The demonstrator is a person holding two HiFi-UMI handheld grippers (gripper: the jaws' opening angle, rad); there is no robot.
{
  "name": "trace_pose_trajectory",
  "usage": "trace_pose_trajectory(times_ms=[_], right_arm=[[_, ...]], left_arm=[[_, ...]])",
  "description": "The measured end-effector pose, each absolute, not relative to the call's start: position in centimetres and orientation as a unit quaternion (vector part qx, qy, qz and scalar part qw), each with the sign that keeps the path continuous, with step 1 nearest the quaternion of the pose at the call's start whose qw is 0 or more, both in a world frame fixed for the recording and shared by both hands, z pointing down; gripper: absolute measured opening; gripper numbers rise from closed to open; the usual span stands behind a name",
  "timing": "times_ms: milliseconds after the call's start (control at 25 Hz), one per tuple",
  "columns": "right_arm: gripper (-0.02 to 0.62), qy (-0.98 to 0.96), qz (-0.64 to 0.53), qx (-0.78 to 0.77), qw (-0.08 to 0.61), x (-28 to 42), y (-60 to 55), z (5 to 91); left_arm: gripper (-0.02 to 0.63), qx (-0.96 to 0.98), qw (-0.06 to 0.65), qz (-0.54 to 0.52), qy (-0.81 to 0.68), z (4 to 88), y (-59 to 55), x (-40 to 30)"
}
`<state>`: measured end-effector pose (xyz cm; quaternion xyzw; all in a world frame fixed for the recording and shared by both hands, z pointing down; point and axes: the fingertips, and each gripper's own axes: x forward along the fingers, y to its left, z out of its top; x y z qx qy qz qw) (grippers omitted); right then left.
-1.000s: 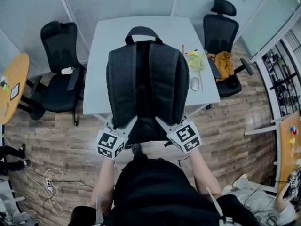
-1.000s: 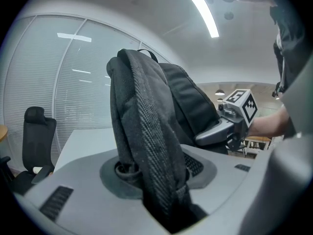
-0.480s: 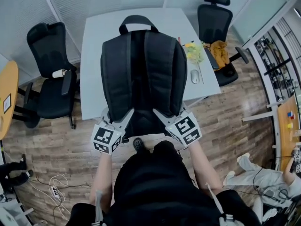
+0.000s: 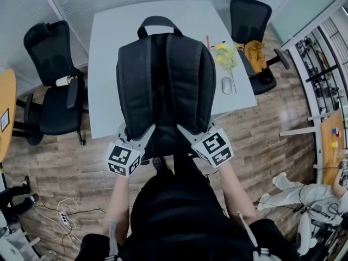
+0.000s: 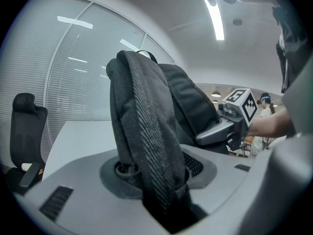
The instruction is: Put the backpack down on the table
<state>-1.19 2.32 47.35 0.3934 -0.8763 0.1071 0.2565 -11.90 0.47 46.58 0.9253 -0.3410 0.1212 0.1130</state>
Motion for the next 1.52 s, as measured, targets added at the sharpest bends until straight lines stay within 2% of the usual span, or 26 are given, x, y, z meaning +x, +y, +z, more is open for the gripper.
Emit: trace_pose_trajectory(times_ms=[680, 1520], right_arm=[[0.21, -0.92, 0.076, 0.313, 0.224, -0.7, -12.2, 44.7], [0.208, -0.918, 0.171, 0.276, 0.227, 5.1, -18.8, 50.9]], left_arm=[[0.187, 0.891, 0.098, 0.142, -0.419, 43.6, -11.9, -11.5], [0.187, 0.86, 0.157, 0.222, -0.433, 49.4, -18.2, -5.7]])
